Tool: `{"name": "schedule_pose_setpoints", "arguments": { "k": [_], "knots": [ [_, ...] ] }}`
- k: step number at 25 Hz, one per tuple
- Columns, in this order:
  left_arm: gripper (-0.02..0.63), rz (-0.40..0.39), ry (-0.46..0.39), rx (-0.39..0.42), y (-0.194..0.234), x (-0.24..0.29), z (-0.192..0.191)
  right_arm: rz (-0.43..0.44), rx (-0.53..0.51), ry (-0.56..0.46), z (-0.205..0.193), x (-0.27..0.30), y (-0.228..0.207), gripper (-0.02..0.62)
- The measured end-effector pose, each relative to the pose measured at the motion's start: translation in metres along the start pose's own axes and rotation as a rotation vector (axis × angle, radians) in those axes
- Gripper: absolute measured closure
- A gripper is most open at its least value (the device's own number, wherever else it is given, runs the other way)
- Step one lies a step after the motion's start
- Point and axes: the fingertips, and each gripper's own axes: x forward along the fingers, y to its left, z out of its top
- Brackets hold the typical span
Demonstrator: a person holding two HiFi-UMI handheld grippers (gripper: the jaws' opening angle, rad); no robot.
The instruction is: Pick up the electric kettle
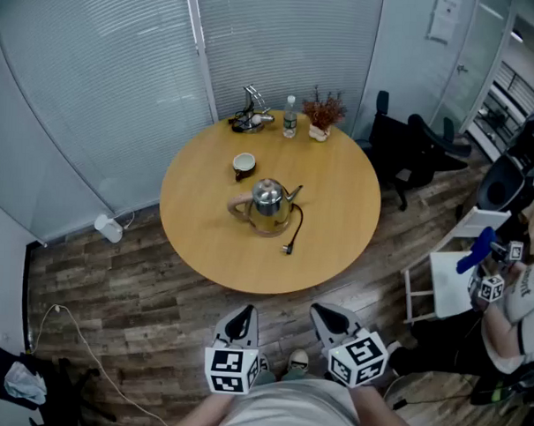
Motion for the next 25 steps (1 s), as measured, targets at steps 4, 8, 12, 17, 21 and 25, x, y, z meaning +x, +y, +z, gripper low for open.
{"name": "schedule_pose_setpoints", "arguments": {
  "k": [4,8,12,17,21,25],
  "knots": [
    [0.603,-0.002,0.001,-0.002,0.002,-0.001,0.003,0.011,-0.011,-0.003,0.004,0.003,0.005,0.565],
    [0.603,-0.003,0.001,-0.005,0.009,-0.003,0.003,0.005,-0.017,-0.001,0.004,0.006,0.009,0.565],
    [0.603,-0.007,-0.002,-0.006,0.013,-0.005,0.003,-0.008,-0.017,0.000,0.004,0.007,0.012,0.565],
    [0.603,-0.024,-0.009,0.001,0.023,-0.008,0.004,-0.034,0.030,-0.045,0.009,0.010,0.015,0.563],
    [0.603,-0.044,-0.020,0.011,0.034,-0.014,0.004,-0.076,0.028,-0.059,0.009,0.010,0.020,0.563],
    [0.603,-0.062,-0.024,0.004,0.046,-0.019,0.003,-0.107,0.043,-0.068,0.008,0.011,0.028,0.563]
  ]
}}
